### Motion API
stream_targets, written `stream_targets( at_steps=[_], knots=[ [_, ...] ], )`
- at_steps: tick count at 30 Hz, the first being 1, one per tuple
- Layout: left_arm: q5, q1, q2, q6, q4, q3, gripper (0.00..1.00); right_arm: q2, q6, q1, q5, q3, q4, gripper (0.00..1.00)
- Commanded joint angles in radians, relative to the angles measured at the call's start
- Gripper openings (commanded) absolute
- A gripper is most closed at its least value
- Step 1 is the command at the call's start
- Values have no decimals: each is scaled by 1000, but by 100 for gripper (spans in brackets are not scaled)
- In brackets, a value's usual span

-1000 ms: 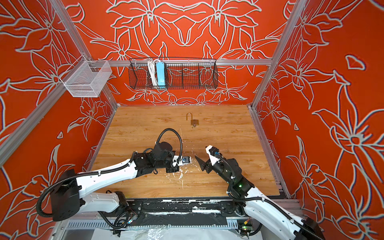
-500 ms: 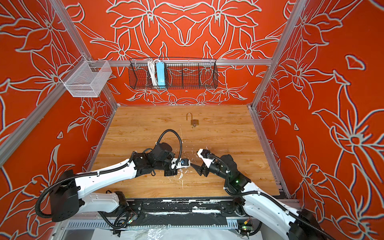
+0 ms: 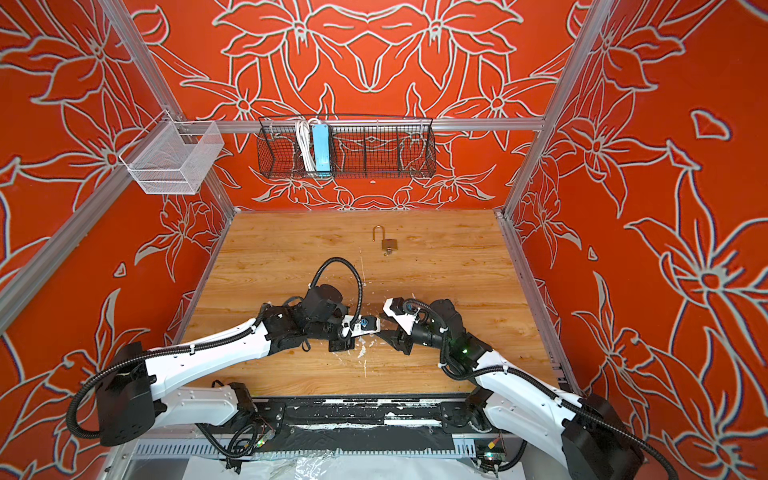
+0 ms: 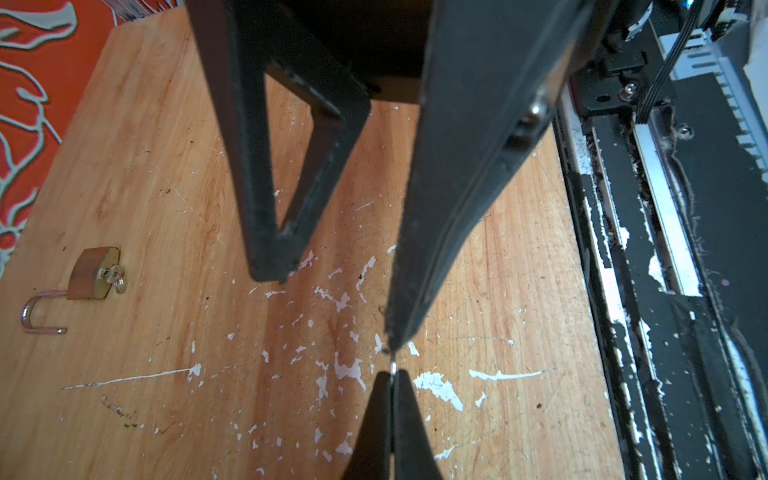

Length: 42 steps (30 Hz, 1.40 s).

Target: Unlock with the key

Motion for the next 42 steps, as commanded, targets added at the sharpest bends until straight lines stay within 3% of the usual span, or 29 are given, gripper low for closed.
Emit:
stream_targets(
  at_steps=[1,20,42],
  knots=[
    [-3,-2,-23,0,21,-14,0,11,-11,-3,-50,33,-3,37],
    [8,7,5,-4,27,-11,0,59,13,-2,-79,56,9,43],
    [-14,11,-24,-19,63,-32,0,157,7,9,-60,123,-66,38]
  ],
)
